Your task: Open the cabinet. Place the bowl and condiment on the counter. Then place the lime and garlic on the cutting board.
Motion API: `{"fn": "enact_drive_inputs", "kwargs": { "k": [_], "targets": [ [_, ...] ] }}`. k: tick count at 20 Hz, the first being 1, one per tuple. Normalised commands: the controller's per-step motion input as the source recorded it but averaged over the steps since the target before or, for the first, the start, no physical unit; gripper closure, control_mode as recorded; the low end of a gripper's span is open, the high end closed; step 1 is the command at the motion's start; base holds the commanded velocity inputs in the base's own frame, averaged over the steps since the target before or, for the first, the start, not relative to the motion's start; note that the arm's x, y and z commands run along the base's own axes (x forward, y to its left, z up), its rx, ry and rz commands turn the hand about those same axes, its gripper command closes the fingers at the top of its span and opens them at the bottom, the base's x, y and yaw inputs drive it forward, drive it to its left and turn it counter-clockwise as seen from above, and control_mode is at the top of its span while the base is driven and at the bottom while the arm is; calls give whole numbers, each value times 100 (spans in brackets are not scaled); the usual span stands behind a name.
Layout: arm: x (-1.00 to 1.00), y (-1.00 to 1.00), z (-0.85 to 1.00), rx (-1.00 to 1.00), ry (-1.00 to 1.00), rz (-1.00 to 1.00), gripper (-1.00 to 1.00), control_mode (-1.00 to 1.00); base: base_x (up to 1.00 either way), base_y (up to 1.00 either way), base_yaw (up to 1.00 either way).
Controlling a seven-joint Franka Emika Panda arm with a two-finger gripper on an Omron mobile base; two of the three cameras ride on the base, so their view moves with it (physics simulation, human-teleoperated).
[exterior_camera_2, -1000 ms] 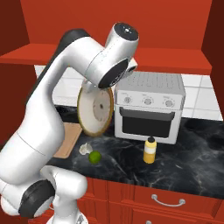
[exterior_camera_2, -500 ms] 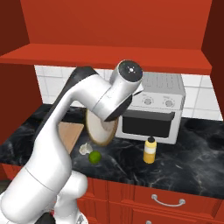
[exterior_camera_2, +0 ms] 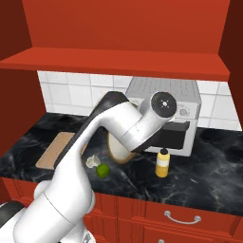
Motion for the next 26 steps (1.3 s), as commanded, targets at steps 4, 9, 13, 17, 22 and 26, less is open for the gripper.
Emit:
{"fn": "enact_drive_inputs", "kwargs": {
  "k": [4, 9, 13, 17, 22, 26],
  "targets": [
    [0, -48, -37, 22, 8, -21, 100, -100, 0, 0, 0],
    [0, -21, -38, 23, 10, -21, 100, -100, 0, 0, 0],
    [2, 3, -35, 24, 12, -23, 100, -100, 0, 0, 0],
    [1, 9, -36, 24, 12, -24, 100, -100, 0, 0, 0],
    [0, 4, -40, 21, 10, -24, 100, -100, 0, 0, 0],
    [0, 6, -50, 15, 11, -23, 100, -100, 0, 0, 0]
  ]
}}
